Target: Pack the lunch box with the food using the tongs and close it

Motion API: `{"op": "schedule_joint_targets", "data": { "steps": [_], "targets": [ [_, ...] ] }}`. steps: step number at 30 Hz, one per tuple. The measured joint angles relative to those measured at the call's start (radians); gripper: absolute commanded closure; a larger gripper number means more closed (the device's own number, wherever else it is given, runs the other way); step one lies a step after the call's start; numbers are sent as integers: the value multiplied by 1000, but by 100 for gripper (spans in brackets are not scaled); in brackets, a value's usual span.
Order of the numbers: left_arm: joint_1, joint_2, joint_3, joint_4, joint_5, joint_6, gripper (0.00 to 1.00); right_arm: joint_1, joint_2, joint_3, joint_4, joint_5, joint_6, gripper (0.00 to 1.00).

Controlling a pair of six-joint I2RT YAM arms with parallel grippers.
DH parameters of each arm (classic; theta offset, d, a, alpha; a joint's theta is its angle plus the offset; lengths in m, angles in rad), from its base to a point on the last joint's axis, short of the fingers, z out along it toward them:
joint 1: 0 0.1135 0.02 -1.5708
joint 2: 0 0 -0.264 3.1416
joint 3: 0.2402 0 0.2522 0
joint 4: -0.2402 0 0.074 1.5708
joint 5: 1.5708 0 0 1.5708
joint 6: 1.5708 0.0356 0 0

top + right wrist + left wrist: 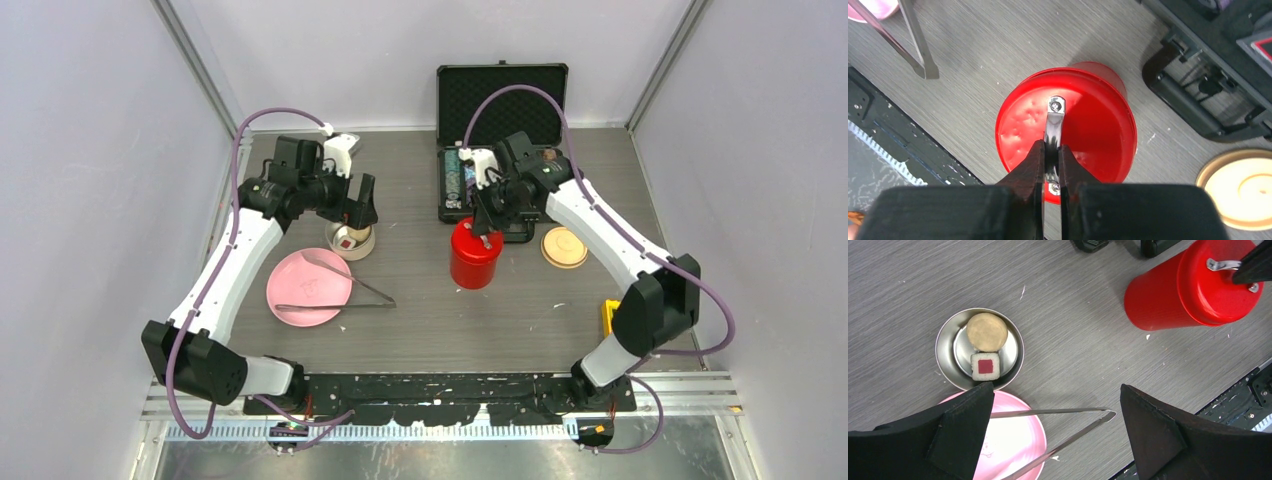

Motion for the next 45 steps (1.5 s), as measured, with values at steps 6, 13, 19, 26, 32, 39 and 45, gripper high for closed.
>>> {"op": "schedule_joint_targets", "data": {
  "steps": [6, 13, 19, 26, 32, 39, 45],
  "targets": [
    [0, 0, 0, 0, 0, 0, 0, 9, 78, 90, -1, -26, 7, 41],
    [0, 0, 0, 0, 3, 2, 0, -72, 8, 156, -55, -54, 0, 30],
    [0, -10, 0, 0, 3, 5, 0, -280, -163, 134, -80, -58, -31, 27],
    [0, -21, 0, 0, -14, 0, 0, -531, -209, 15, -155, 11, -80, 35],
    [0, -21, -1, 1, -31, 0, 0, -685, -93, -75, -171, 76, -127, 54],
    [0, -21, -15, 0, -31, 5, 0, -684, 50, -119, -111, 158, -126, 65],
    [0, -34, -50, 0, -18, 20, 0, -683, 180, -122, -35, 204, -118, 67]
  ]
}}
